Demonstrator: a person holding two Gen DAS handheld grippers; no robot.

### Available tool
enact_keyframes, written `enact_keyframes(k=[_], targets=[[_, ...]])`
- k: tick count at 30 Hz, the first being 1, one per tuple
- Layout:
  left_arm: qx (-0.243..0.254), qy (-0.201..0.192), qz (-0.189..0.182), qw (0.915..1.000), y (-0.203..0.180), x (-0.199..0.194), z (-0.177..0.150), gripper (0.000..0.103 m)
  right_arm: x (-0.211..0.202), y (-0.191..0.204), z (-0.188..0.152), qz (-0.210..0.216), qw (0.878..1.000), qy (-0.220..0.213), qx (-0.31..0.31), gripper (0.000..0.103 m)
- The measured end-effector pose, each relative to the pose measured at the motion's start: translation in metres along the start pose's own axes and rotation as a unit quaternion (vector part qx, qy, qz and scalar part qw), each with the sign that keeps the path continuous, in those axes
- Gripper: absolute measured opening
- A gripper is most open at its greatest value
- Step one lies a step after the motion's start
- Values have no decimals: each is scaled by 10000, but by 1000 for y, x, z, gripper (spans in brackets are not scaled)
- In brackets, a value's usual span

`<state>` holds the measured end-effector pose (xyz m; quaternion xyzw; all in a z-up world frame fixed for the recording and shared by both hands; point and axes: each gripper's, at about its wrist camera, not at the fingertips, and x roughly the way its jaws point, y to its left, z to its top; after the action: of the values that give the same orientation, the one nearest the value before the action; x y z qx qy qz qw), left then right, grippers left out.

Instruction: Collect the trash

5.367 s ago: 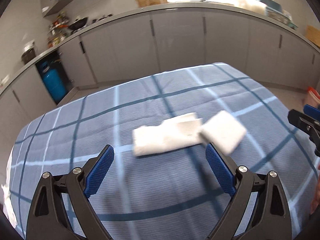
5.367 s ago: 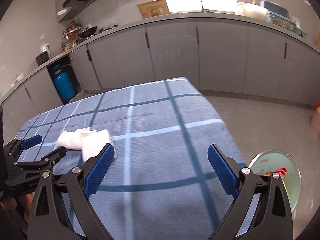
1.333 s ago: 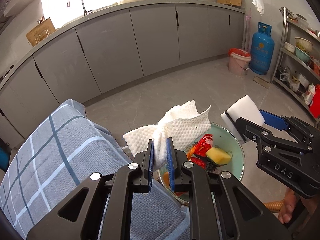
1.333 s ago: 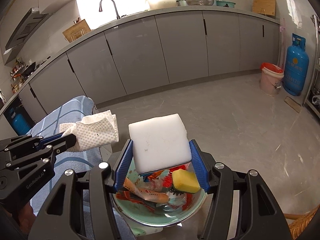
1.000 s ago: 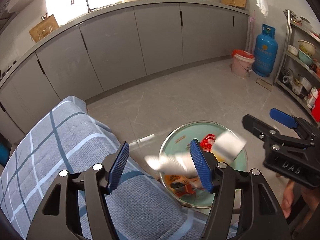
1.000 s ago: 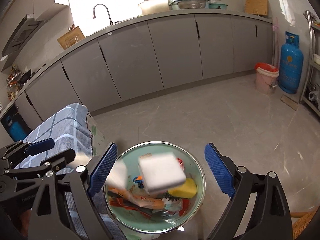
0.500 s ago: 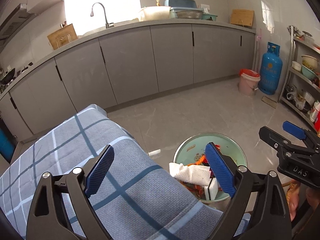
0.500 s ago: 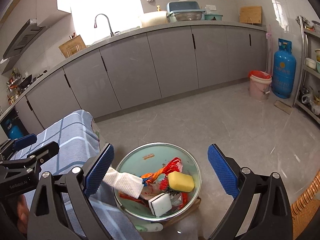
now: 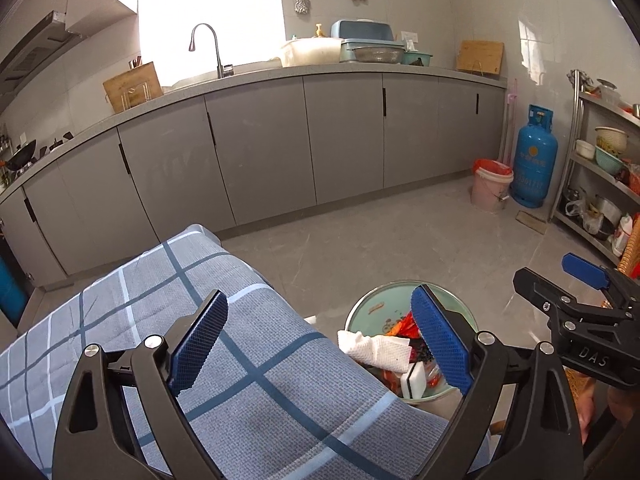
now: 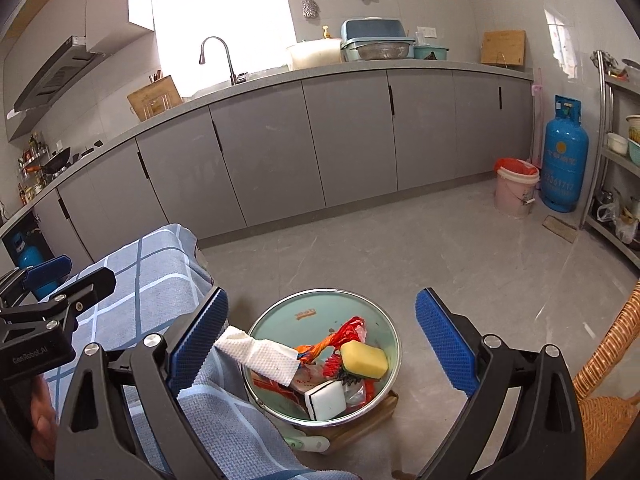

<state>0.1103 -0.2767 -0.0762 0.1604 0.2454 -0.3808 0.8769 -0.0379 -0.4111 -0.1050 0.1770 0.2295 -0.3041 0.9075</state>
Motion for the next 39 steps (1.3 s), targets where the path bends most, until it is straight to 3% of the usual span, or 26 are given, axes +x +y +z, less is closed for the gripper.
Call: enact_keyframes(k=[39], targets=[[-88, -23, -43, 9999, 10, -5, 5, 92, 2, 17, 7, 90, 9999, 28, -137, 94]])
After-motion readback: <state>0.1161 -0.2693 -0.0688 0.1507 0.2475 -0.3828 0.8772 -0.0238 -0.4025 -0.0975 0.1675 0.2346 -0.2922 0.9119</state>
